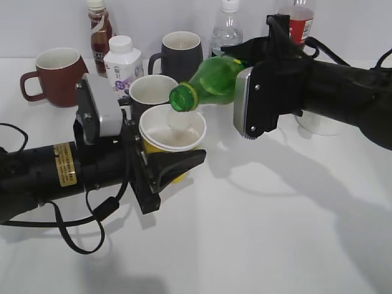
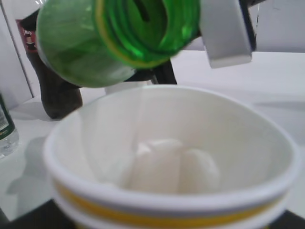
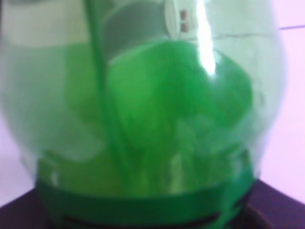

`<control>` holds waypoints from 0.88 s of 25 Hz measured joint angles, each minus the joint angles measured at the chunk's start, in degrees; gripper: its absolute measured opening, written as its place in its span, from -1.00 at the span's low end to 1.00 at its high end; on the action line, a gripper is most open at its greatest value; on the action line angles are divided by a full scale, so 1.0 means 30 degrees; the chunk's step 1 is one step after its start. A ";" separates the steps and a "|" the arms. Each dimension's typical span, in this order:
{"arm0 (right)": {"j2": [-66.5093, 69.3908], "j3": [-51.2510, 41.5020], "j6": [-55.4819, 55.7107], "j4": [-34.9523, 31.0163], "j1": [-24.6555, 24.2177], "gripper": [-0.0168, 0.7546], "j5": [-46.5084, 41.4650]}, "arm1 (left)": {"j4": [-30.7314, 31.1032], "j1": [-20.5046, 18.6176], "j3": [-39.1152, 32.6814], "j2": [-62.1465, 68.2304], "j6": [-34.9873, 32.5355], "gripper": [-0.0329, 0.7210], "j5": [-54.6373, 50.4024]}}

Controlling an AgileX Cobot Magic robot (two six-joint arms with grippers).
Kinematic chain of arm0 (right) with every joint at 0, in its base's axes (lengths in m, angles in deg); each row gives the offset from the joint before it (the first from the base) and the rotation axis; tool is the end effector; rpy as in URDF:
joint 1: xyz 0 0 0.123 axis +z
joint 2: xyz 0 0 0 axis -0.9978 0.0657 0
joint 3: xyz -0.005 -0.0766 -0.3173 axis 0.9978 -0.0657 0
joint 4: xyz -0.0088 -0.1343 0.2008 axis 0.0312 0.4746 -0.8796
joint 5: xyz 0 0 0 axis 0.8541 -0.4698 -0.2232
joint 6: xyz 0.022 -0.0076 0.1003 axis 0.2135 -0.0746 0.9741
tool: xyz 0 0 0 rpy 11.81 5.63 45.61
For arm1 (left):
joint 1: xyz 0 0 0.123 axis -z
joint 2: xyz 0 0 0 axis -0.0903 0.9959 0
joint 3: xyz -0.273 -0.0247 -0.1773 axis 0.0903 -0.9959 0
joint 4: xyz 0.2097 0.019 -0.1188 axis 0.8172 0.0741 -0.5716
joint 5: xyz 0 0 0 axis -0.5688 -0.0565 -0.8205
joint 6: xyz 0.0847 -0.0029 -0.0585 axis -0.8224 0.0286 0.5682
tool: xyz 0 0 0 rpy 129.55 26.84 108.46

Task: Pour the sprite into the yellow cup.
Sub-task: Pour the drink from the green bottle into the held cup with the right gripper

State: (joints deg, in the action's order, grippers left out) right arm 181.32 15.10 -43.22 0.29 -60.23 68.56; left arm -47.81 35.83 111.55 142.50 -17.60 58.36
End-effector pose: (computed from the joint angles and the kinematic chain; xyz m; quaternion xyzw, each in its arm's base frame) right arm 0.3086 0.1859 0.2576 -0.6725 0.3666 -0.1886 0.6147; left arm 0.2354 -0.2114 0.2078 0.4436 0.6033 -0.3476 0.5643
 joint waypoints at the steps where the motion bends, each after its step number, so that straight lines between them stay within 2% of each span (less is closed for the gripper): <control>1: 0.0000 0.0000 -0.0233 0.0000 0.0000 0.15 0.0000 | 0.0038 0.0000 0.0000 0.0000 0.0000 0.21 0.0000; 22: 0.0000 0.0000 -0.3280 0.0020 0.0000 0.13 0.1004 | 0.1355 0.0000 0.0000 0.0000 0.0087 0.21 -0.0020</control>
State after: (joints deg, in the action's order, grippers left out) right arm 181.32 15.10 -53.06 0.35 -60.23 71.57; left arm -43.75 35.83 111.55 142.50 -17.34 58.30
